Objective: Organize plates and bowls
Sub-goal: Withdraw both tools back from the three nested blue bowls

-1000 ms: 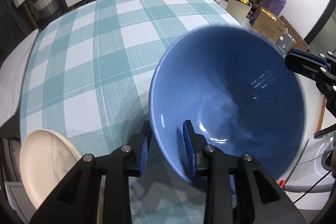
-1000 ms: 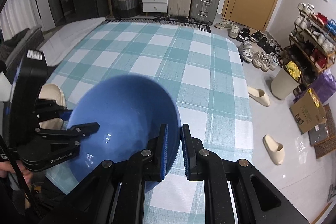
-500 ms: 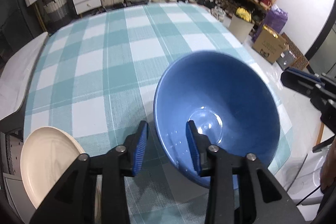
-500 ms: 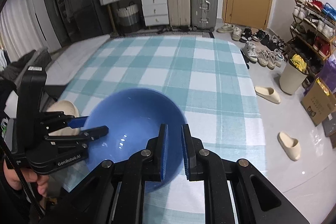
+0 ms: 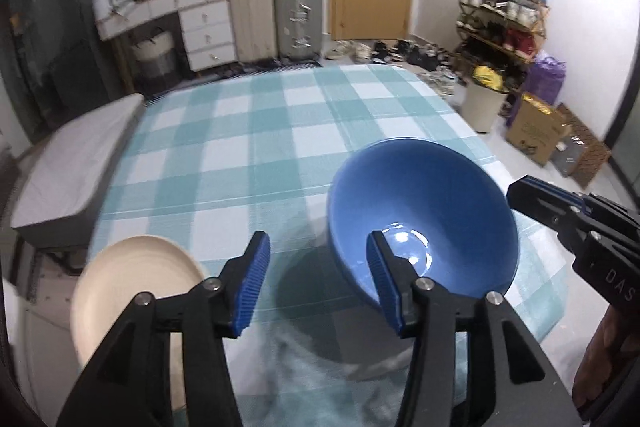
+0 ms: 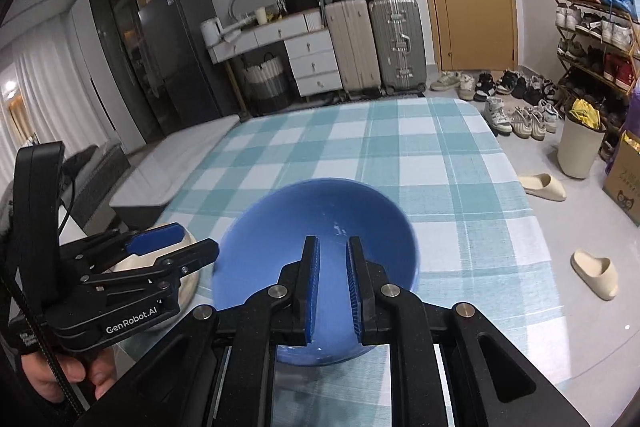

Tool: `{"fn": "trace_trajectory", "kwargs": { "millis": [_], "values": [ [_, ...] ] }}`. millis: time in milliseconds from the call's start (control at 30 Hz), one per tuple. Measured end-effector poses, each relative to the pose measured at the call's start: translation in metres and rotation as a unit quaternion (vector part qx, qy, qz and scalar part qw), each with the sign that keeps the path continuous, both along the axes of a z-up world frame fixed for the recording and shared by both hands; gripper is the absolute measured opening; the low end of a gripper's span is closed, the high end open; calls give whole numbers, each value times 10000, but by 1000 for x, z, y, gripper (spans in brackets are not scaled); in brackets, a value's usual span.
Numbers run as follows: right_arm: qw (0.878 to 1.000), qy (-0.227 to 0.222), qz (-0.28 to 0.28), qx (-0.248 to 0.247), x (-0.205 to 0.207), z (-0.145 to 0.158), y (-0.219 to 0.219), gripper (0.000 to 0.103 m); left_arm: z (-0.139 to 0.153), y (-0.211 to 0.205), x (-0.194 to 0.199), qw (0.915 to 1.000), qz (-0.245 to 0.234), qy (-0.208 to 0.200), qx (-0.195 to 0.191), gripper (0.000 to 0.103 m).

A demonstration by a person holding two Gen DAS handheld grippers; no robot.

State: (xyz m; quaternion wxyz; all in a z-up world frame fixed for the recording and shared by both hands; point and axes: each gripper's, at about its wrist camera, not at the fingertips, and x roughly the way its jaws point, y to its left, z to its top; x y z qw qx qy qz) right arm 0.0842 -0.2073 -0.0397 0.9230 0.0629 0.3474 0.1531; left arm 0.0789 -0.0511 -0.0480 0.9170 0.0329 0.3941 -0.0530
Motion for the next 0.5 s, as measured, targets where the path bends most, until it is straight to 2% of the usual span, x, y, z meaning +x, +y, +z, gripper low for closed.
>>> {"fn": "trace_trajectory", "kwargs": {
  "millis": [67,100,133,200,267,433,467,500],
  "values": [
    [10000,-49,5,67,-6,-1,1,13,8,-2,-14,9993,71,-324,174,54],
    [10000,-51,8,84,-8,-2,2,13,12,-3,-21,9986,18,-491,189,60],
    [9999,-71,4,117,-10,-2,2,13,15,-5,-27,9980,-22,-599,221,78],
    [9998,-121,-29,170,-15,-3,3,13,19,-5,-37,9961,72,-831,285,94],
    [9996,-181,-65,204,-21,-2,3,13,23,-4,-46,9931,107,-1126,311,94],
    [9992,-368,-93,130,-39,1,9,14,24,1,-54,9932,194,-1121,245,94],
    [9991,-413,-98,83,-41,2,10,17,24,3,-56,9930,224,-1146,196,95],
    [9987,-491,-100,32,-45,3,12,19,24,5,-59,9925,275,-1183,162,99]
  ]
}}
